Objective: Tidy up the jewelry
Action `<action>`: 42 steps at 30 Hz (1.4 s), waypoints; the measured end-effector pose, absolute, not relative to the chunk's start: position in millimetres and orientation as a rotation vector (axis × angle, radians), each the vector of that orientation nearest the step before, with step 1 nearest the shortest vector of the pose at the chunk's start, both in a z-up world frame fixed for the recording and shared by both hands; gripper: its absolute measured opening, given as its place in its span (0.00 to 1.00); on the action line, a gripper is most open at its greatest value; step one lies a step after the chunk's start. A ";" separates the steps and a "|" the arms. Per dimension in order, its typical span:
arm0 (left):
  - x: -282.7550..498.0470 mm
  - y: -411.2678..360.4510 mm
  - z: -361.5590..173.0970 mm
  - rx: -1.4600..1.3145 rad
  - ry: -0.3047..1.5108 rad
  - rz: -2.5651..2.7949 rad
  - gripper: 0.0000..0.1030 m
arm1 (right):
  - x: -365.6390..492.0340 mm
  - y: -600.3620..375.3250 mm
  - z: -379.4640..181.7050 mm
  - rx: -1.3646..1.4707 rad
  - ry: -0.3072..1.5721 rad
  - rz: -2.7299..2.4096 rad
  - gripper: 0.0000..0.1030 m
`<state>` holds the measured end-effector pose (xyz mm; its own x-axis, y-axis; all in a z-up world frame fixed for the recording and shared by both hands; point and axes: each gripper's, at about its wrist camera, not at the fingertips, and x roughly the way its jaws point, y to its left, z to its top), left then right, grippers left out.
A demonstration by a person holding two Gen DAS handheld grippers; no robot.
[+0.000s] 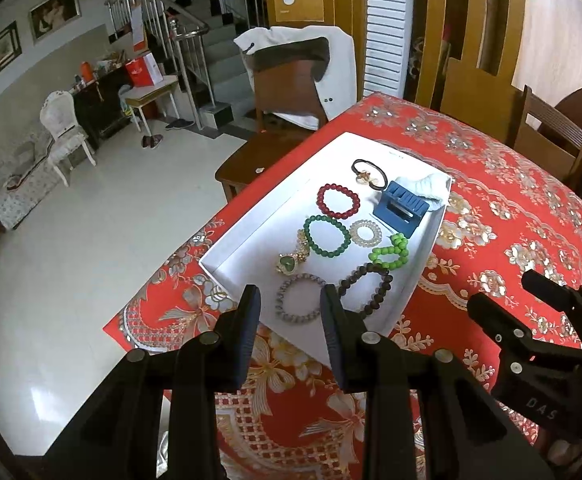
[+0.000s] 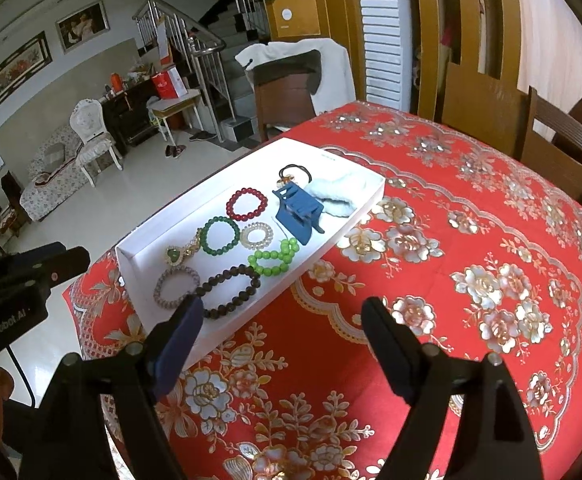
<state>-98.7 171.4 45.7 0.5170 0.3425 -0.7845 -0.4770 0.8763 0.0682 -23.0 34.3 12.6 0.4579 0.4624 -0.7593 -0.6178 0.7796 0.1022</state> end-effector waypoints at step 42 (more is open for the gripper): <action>-67.6 183.3 30.9 -0.127 0.938 0.503 0.54 | 3.2 50.9 -10.2 -0.199 0.937 0.656 0.82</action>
